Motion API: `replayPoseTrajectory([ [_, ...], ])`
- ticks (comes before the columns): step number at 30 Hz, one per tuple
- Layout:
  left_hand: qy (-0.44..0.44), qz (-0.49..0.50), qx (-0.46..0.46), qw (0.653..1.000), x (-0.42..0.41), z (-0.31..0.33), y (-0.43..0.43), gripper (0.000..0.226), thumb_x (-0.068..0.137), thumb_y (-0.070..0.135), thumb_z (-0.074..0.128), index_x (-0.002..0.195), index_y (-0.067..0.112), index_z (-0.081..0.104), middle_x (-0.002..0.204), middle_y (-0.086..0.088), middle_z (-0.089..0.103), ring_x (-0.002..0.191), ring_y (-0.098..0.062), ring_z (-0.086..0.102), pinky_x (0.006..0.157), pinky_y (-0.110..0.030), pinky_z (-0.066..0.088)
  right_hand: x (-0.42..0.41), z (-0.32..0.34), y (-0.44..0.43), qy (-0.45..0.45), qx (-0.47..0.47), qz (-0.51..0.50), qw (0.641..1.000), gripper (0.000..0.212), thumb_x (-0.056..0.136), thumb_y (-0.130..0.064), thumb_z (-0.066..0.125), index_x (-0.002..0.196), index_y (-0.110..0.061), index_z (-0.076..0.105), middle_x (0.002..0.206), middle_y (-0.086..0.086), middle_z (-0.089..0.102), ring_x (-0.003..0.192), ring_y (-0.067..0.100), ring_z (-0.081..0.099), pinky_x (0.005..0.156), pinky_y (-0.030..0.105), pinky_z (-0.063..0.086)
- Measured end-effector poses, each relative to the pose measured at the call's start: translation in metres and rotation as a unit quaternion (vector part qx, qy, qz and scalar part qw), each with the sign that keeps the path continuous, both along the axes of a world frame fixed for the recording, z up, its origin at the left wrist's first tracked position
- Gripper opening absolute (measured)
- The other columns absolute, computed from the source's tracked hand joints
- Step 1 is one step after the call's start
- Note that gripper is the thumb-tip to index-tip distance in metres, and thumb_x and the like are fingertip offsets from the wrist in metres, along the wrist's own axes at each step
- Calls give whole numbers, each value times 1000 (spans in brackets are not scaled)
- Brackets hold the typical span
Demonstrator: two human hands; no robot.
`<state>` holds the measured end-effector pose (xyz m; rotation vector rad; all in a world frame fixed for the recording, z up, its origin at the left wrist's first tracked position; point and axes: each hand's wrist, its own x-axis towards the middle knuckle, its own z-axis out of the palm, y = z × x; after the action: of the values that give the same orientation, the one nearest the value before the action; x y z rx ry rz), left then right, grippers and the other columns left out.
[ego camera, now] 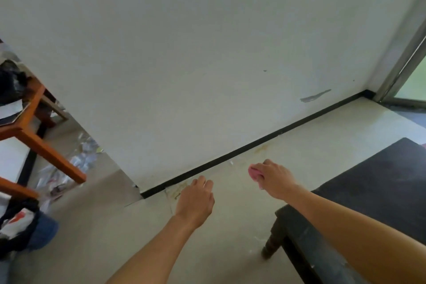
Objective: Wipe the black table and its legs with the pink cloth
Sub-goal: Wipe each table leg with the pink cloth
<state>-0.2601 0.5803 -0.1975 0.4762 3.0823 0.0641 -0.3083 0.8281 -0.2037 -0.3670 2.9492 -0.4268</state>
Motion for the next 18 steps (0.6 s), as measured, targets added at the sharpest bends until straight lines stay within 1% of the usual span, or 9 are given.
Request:
replayPoseTrajectory([
  [4,20,-21,-20,999,-69,-10,-14,34,98,28,37,127,15,48,124,-3,48,108,-21,49,85,-33,46,-65,-5,-12,19,14,3,1000,20,100,-26,37,84,-35,44,91,-6,50,71,10,52,57,19,32],
  [6,30,-47,-25,998,-110,-17,-21,34,94,27,45,124,13,53,121,-5,52,103,-22,53,83,-33,48,-95,-11,-18,26,15,-6,1000,16,100,-27,37,89,-37,43,96,-6,51,77,13,53,61,21,35],
  [7,38,-64,-23,997,-133,-20,-24,32,89,26,53,118,13,58,116,-6,56,97,-23,56,78,-34,50,-110,-15,-21,29,18,-14,999,13,100,-28,37,95,-37,45,100,-5,52,83,15,54,65,23,37],
  [8,48,-87,-23,995,-156,-23,-27,31,82,26,61,110,13,63,110,-6,60,90,-22,59,72,-33,51,-124,-20,-23,37,22,-22,999,13,101,-30,37,107,-36,47,105,-4,53,91,17,56,68,24,39],
  [10,62,-133,-25,989,-205,-27,-33,34,71,26,73,101,13,67,103,-7,64,84,-22,62,66,-32,52,-151,-31,-26,50,32,-51,997,30,102,-33,35,132,-32,43,117,-1,53,103,20,55,74,28,46],
  [11,66,-155,-23,985,-229,-27,-35,35,69,26,74,101,13,68,104,-7,64,85,-23,62,66,-32,52,-163,-35,-28,49,33,-78,995,36,102,-35,34,138,-31,39,121,0,53,107,21,55,78,32,48],
  [13,72,-205,-19,976,-272,-26,-36,35,71,28,71,103,14,67,104,-7,64,88,-23,62,69,-33,52,-181,-44,-31,50,32,-135,989,38,103,-38,34,139,-30,39,123,0,53,107,22,55,79,35,51],
  [16,67,-283,-24,957,-328,-25,-27,35,71,28,73,103,14,67,104,-8,65,92,-24,63,72,-35,53,-193,-63,-33,64,39,-210,975,35,100,-38,42,134,-29,47,116,0,57,101,23,59,70,35,52],
  [18,56,-326,-31,943,-357,-27,-11,37,72,29,73,104,12,68,105,-10,66,91,-26,64,73,-37,54,-192,-74,-32,53,28,-255,965,34,98,-37,48,131,-27,51,112,1,59,97,24,61,64,36,52],
])
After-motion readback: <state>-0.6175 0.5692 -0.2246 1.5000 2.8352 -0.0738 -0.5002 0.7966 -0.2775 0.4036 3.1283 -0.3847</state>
